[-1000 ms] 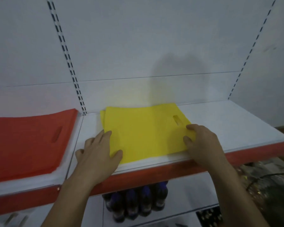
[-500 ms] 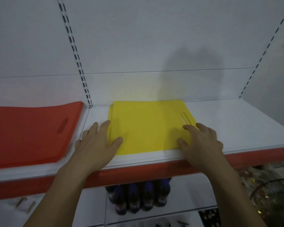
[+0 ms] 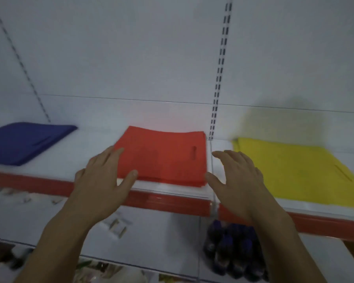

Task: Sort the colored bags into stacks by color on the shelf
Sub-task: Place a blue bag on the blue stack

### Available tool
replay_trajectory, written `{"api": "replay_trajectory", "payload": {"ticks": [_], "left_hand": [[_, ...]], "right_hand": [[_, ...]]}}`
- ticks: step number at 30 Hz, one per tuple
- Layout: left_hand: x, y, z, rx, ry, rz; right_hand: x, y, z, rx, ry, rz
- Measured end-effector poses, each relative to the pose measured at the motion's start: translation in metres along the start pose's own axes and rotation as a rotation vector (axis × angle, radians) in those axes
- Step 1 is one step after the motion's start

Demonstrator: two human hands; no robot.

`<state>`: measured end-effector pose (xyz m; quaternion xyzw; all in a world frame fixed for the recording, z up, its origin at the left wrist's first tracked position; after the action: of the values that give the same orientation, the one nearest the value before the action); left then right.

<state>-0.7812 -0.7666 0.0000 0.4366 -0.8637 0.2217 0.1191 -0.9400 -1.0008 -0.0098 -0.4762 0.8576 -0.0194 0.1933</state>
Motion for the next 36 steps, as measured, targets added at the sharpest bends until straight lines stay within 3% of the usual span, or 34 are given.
{"api": "replay_trajectory", "payload": {"ticks": [6, 12, 21, 27, 36], "left_hand": [[-0.14, 0.047, -0.099, 0.136, -0.069, -0.116], [-0.285, 0.118, -0.176, 0.211, -0.165, -0.396], [-0.446, 0.218, -0.223, 0.245, -0.242, -0.756], [-0.535, 0.188, -0.25, 0.28, -0.279, -0.805], [-0.674, 0.056, -0.307, 0.292, -0.302, -0.735]], "right_hand": [[-0.184, -0.004, 0.047, -0.008, -0.148, -0.274], [-0.358, 0.006, 0.105, -0.111, -0.308, -0.505], [-0.564, 0.019, 0.189, -0.304, -0.353, -0.809], [-0.652, -0.026, 0.244, -0.358, -0.345, -0.847], [-0.795, -0.141, 0.294, -0.362, -0.371, -0.766]]}}
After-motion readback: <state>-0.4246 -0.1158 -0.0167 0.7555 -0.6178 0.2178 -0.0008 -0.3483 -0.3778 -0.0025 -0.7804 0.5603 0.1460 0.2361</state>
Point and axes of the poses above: each hand's wrist, its own y-axis away from the middle knuckle, its own z-axis out of the palm, x = y × z, the point moved 10 cm from there along -y, towards the middle knuckle, and after that the axes turned 5 degrees about y, right-handed, at the moved point
